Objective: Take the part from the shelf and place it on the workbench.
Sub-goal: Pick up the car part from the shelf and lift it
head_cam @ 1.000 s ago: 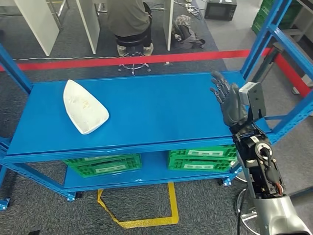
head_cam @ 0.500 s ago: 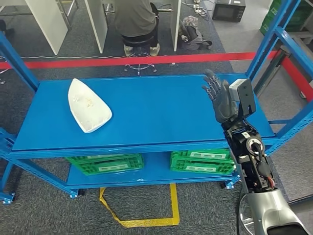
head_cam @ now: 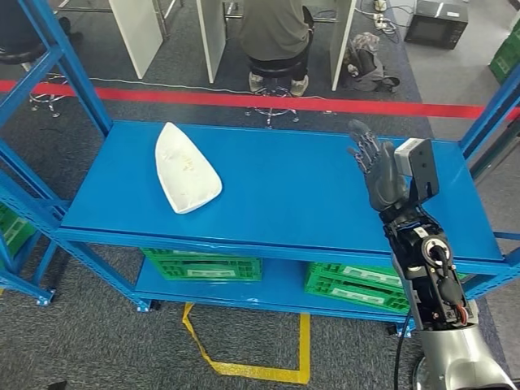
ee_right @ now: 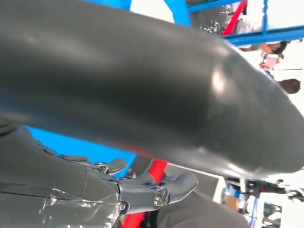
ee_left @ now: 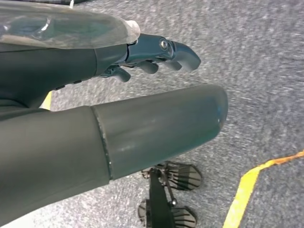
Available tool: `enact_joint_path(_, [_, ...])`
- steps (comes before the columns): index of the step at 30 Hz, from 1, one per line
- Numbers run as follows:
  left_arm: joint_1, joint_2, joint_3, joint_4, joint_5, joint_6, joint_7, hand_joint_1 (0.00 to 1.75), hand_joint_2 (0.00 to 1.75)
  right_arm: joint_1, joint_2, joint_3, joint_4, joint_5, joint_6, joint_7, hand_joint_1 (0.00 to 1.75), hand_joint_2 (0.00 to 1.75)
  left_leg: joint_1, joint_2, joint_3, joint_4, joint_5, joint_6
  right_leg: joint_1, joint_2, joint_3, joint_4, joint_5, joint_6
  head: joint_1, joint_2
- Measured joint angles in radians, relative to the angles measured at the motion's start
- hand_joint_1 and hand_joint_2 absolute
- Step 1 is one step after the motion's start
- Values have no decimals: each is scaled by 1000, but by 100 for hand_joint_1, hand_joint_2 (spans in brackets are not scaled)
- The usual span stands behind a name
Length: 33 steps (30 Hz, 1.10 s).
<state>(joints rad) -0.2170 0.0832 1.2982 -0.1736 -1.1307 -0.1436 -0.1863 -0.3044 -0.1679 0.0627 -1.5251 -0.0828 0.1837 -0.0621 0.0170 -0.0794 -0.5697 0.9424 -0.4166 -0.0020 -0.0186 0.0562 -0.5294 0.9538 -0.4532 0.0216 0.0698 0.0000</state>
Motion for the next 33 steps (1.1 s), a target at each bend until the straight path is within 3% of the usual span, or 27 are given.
enact_joint_path(2, [3, 0, 0, 0, 0, 1, 0, 0, 0, -1, 0, 0, 0, 0, -1, 0, 0, 0, 2, -5, -6, -1, 3, -13, 0, -14, 5, -6, 3, -12, -2, 0])
enact_joint_path(4, [4, 1, 0, 0, 0, 3, 0, 0, 0, -4, 0, -1, 0, 0, -1, 0, 0, 0, 1, 27, -26, 41, -23, -23, -2, -32, 9, -13, 8, -26, -14, 0])
enact_joint_path(6, [2, 1, 0, 0, 0, 5, -1, 0, 0, -5, 0, -1, 0, 3, -2, 1, 0, 0, 0, 61, -87, 166, -85, -29, 1, -51, 11, -16, 8, -35, -29, 0])
enact_joint_path(7, [2, 1, 0, 0, 0, 5, -1, 0, 0, -5, 0, -1, 1, 5, -2, 1, 0, 0, 0, 66, -125, 240, -113, -31, 3, -60, 10, -16, 7, -37, -35, 0])
enact_joint_path(8, [3, 1, 0, 0, 0, 6, -1, 0, 0, -5, 0, -1, 2, 8, -1, 2, 0, 0, 0, 68, -153, 293, -128, -32, 5, -69, 10, -16, 6, -38, -39, 0])
enact_joint_path(9, [5, 0, 0, 0, 0, 6, -1, 0, 0, -5, 0, -1, 3, 10, 0, 2, 0, 0, 0, 69, -163, 311, -124, -32, 7, -78, 11, -16, 5, -39, -43, 0])
enact_joint_path(10, [7, 0, 0, 0, 0, 6, -1, 0, 0, -5, 0, -1, 4, 11, 2, 2, 0, 0, 0, 71, -150, 282, -102, -30, 8, -86, 12, -16, 4, -40, -46, 0])
enact_joint_path(12, [7, 2, 0, 0, 1, 7, -3, 0, 0, -7, 0, -1, 5, 11, 5, 3, 0, 0, -2, 92, -75, 136, -35, -21, 11, -100, 15, -15, 1, -37, -51, 0])
enact_joint_path(14, [6, 5, 0, 0, 3, 8, -4, 0, 0, -11, 0, -2, 6, 11, 6, 4, 0, 0, -8, 113, -17, 24, 0, -10, 17, -112, 18, -14, -5, -29, -52, 0])
enact_joint_path(17, [9, 5, 0, 0, 3, 8, -4, 0, 0, -15, 0, -3, 9, 11, 6, 5, 0, 0, -12, 102, -9, 0, 3, 4, 20, -125, 21, -13, -12, -14, -47, 0])
enact_joint_path(18, [10, 5, 0, 0, 4, 8, -4, 0, 0, -17, 0, -3, 10, 10, 7, 5, 0, 0, -10, 95, -8, -2, 4, 9, 17, -119, 19, -5, -21, -8, -45, 0])
enact_joint_path(20, [9, 6, 0, 0, 4, 8, -4, 0, 0, -18, -1, -3, 10, 8, 7, 5, 0, 0, -5, 84, -5, -5, 6, 19, 12, -88, -12, 68, -68, 2, -37, 0])
enact_joint_path(22, [9, 5, 0, 0, 4, 9, -5, 0, 0, -17, -1, -4, 13, 6, 7, 5, 0, 0, -5, 70, -5, -5, 6, 23, 10, -65, -80, 216, -136, 7, -26, 0])
enact_joint_path(23, [9, 5, 0, 0, 5, 9, -5, 0, 0, -15, -2, -4, 15, 6, 7, 5, 0, 0, -5, 62, -4, -5, 5, 24, 9, -62, -111, 278, -155, 9, -22, 0])
enact_joint_path(24, [10, 4, 0, 0, 5, 9, -5, 0, 0, -14, -2, -4, 17, 6, 7, 5, 0, 0, -5, 54, -3, -4, 5, 24, 9, -61, -126, 305, -154, 10, -19, 0])
enact_joint_path(25, [11, 4, 0, 0, 5, 9, -5, 0, 0, -13, -2, -4, 18, 6, 7, 5, 0, 0, -4, 45, -2, -4, 4, 23, 8, -60, -119, 285, -130, 10, -16, 0])
enact_joint_path(26, [11, 4, 0, 0, 5, 9, -5, 0, 0, -13, -2, -4, 19, 6, 7, 5, 0, 0, -4, 36, 1, -3, 3, 22, 7, -57, -94, 225, -90, 8, -12, 0])
enact_joint_path(28, [10, 3, 0, 0, 5, 9, -5, 0, 0, -15, -2, -4, 20, 5, 7, 5, 0, 0, -4, 18, 3, -1, 1, 15, 3, -27, -29, 75, -20, 4, -5, 0])
enact_joint_path(30, [9, 3, 0, 0, 4, 9, -5, 0, 0, -17, -2, -4, 22, 4, 6, 5, 0, 0, -3, 3, -6, 2, 4, 5, 3, -1, 1, 6, -3, -1, -3, 0])
enact_joint_path(32, [12, 4, 0, 0, 4, 9, -6, 0, 0, -18, -2, -4, 25, 3, 6, 6, 0, 0, -2, -11, -14, 1, 9, -8, 4, -7, 4, 1, -3, -9, -5, 0])
enact_joint_path(33, [13, 5, 0, 0, 4, 9, -6, 0, 0, -19, -2, -4, 26, 3, 6, 6, 0, 0, -1, -5, -16, 4, 7, -13, 3, -15, 6, -3, 0, -14, -6, 0])
